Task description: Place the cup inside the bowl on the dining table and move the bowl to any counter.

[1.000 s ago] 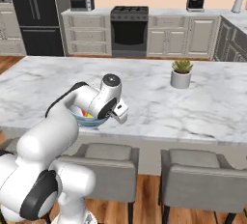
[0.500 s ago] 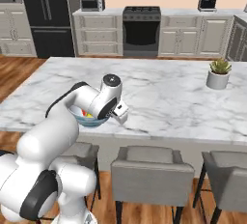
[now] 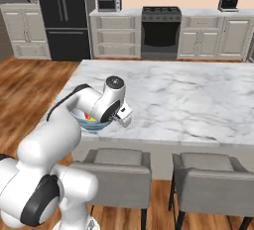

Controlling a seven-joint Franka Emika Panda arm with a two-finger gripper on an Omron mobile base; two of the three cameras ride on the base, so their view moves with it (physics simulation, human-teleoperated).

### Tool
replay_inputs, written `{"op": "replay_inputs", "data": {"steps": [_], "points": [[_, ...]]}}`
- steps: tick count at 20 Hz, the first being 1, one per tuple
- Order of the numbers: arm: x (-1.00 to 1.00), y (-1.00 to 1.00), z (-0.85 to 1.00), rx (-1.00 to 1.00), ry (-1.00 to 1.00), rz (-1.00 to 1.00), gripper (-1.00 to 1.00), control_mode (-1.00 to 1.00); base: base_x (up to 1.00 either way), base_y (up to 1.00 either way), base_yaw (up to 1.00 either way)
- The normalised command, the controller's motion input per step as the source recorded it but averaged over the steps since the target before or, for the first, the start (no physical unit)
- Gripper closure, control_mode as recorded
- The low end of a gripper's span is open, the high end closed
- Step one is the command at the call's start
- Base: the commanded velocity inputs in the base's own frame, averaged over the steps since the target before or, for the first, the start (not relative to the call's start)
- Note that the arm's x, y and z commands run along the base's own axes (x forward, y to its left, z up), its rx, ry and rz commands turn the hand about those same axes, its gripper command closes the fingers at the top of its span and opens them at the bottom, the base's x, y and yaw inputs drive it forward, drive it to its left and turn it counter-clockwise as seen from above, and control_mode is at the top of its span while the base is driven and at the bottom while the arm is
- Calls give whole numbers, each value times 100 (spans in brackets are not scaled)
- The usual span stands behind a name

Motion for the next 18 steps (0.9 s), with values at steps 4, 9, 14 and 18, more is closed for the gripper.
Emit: {"op": "replay_inputs", "data": {"steps": [4, 9, 14, 18], "points": [[0, 0, 0, 0, 0, 0, 100, 100, 27, 100, -5], [0, 0, 0, 0, 0, 0, 100, 100, 26, 100, -5], [0, 0, 0, 0, 0, 0, 100, 100, 25, 100, -5], [0, 0, 0, 0, 0, 0, 100, 100, 33, 100, -4]]}}
